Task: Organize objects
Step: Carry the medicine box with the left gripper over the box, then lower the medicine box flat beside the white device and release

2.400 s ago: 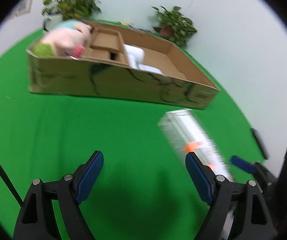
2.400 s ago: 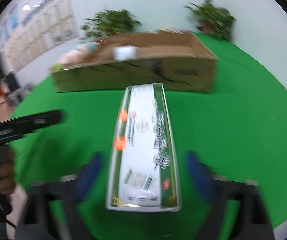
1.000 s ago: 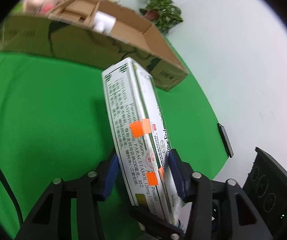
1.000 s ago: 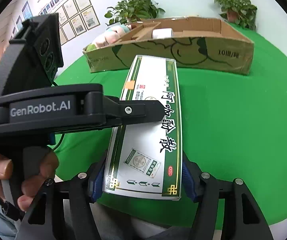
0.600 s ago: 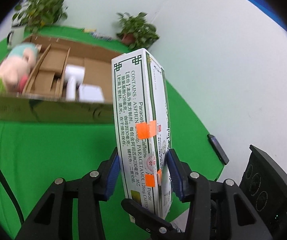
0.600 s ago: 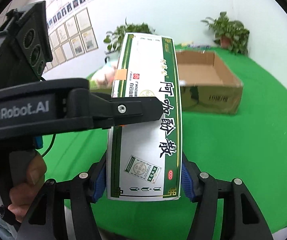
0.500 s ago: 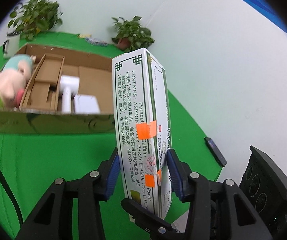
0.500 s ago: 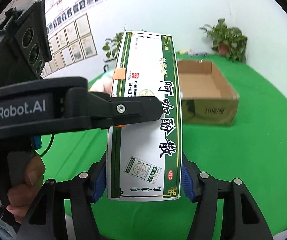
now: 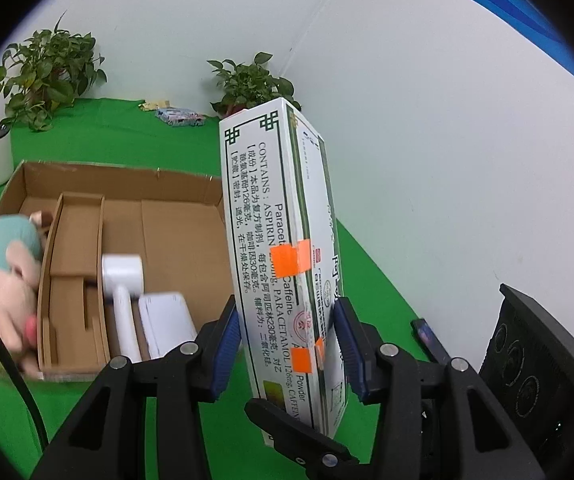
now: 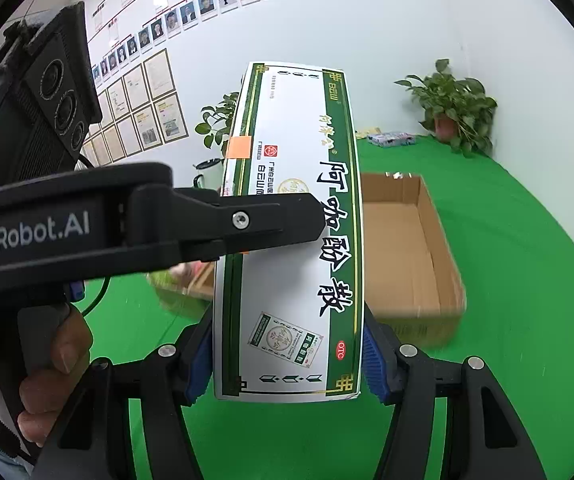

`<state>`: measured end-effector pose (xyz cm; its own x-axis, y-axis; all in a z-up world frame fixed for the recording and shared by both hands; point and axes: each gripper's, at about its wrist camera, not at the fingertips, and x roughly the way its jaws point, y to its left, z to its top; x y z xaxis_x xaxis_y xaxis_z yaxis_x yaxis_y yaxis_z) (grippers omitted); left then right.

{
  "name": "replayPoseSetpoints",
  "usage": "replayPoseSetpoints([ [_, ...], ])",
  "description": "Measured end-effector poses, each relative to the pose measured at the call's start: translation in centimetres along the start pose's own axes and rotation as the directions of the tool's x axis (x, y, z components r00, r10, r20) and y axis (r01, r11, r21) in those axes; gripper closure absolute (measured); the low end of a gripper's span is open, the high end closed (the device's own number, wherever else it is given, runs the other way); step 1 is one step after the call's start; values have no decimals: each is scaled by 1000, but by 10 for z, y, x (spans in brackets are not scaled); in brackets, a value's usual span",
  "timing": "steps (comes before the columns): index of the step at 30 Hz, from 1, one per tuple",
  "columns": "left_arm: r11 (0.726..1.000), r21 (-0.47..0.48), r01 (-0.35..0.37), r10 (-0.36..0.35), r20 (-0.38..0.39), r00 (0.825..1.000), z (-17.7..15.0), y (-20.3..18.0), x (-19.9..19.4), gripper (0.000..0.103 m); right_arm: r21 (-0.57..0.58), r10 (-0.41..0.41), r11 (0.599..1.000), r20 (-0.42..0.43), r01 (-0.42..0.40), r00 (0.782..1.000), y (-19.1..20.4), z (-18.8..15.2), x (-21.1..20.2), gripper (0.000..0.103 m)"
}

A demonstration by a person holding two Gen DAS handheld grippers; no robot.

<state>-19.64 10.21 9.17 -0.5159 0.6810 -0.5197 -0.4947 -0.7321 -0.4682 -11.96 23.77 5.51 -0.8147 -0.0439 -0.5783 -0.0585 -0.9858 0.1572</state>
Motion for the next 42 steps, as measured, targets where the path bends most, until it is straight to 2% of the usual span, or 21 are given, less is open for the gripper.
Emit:
replayPoseSetpoints([
  [6, 999, -33, -10, 8, -50, 999, 40, 19, 29, 59, -9, 6, 1000, -57, -7, 998, -19, 62, 32, 44],
  [12, 997, -77, -19, 8, -139, 990, 46, 45, 74, 59, 59, 35, 998, -150, -26, 988, -41, 83, 75, 44],
  [19, 987, -163, 3, -38, -217, 975, 31, 77, 123, 61, 98, 46, 995, -256, -21, 965, -65, 70, 127, 44],
  [25, 985, -171, 13, -55, -246, 968, 25, 87, 152, 64, 153, 92, 987, -336, -42, 937, -91, 59, 161, 42],
  [32, 982, -191, 4, -59, -282, 958, 21, 97, 181, 64, 147, 70, 989, -373, -16, 925, -110, 60, 194, 42],
  [33, 979, -203, 6, -66, -292, 954, 19, 101, 187, 64, 151, 68, 988, -379, -11, 923, -120, 53, 197, 42],
  [39, 971, -239, 13, -98, -345, 933, 5, 114, 208, 63, 144, 27, 989, -431, 39, 902, -120, 34, 208, 42],
  [42, 973, -230, -23, -63, -359, 931, 0, 116, 214, 59, 153, 19, 986, -461, 58, 887, -123, 28, 217, 42],
])
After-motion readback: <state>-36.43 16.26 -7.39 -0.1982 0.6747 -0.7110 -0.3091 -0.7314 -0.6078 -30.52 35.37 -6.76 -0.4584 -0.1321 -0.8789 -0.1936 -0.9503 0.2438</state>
